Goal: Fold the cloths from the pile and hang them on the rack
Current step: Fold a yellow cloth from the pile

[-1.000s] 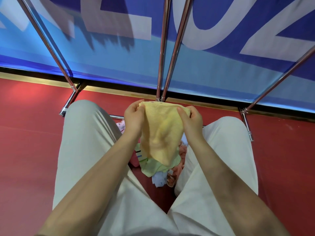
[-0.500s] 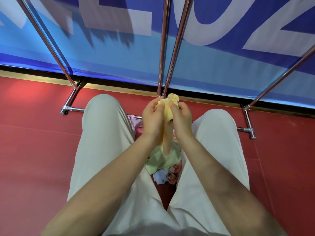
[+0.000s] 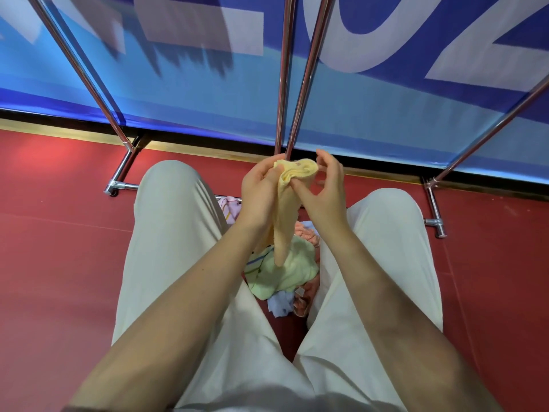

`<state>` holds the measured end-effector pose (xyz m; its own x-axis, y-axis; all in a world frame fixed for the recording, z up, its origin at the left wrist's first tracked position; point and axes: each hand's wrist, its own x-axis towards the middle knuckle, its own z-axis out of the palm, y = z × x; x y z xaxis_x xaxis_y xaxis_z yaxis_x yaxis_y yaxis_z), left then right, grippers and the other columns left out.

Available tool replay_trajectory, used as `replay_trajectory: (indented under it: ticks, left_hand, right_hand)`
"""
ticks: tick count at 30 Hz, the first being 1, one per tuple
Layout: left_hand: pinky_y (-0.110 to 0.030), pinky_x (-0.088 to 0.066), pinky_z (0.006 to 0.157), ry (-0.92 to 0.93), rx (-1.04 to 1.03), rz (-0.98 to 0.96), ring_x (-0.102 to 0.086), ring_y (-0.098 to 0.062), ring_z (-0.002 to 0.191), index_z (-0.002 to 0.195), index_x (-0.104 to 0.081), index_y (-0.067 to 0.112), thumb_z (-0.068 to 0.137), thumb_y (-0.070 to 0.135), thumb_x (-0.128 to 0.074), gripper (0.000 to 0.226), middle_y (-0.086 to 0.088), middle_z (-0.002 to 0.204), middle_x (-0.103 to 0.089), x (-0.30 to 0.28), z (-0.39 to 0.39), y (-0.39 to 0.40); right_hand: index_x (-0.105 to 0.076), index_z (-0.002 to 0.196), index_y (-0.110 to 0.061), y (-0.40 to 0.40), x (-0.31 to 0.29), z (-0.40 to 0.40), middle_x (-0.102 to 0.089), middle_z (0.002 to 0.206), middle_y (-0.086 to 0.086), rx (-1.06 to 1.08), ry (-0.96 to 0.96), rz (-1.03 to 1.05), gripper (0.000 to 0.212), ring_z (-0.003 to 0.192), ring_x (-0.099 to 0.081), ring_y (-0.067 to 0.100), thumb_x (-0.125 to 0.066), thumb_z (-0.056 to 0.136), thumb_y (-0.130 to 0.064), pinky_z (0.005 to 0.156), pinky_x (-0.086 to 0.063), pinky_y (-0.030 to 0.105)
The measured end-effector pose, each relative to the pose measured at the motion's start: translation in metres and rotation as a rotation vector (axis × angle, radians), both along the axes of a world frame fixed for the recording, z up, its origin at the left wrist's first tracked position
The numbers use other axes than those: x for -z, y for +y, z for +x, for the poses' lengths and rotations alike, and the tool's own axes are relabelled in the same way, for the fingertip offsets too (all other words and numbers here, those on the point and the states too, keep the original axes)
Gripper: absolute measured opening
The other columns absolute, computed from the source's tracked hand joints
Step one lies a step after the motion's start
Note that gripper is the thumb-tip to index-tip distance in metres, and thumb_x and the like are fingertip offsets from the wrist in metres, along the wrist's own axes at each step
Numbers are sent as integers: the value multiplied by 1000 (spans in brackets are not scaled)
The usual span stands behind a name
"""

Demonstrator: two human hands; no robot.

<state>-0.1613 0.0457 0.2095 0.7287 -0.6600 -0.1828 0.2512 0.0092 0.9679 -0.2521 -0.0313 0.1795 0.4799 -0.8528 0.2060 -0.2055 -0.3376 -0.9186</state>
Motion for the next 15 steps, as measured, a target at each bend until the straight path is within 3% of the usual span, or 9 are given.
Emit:
replay_trajectory:
  ticks: [3,6,9,12,15]
  left_hand:
    - [-22,-54,83,-55,37,29,-67,-11,94,117,-67,9,94,8,-54,26,-4,106,-71,4,2,0]
    - [-27,-54,87,-81,6,46,-66,-11,93,112,-68,11,94,4,-52,26,-2,102,-71,10,2,0]
    - [-31,-52,93,-77,0,40,-65,-14,100,112,-67,15,95,6,-52,24,-3,107,-70,17,-1,2]
    - [-23,-50,92,-64,80,33,-64,-4,99,124,-62,7,95,12,-58,30,-2,111,-68,25,-8,4]
    - [-32,-51,94,-1,176,47,-66,-17,105,124,-62,7,85,24,-71,43,-9,113,-70,38,-14,5]
  right_hand:
    - [-53,123,-31,-1,4,-5,-63,117,-12,-143,84,285,39,108,-59,5,-65,87,-41,94,-51,33]
    - [-65,111,-24,2,10,-5,-71,99,-5,-111,143,342,37,95,-66,12,-60,85,-51,89,-53,47]
    - [-67,108,-22,3,12,-7,-72,99,-5,-60,44,377,26,95,-67,10,-63,89,-39,88,-55,38]
    - [-68,99,-25,3,16,-13,-72,97,-3,-9,-11,402,13,94,-67,12,-63,91,-33,87,-55,37]
    - [-68,95,-30,4,19,-20,-72,97,-2,-7,-32,450,7,95,-67,14,-64,90,-34,86,-54,36]
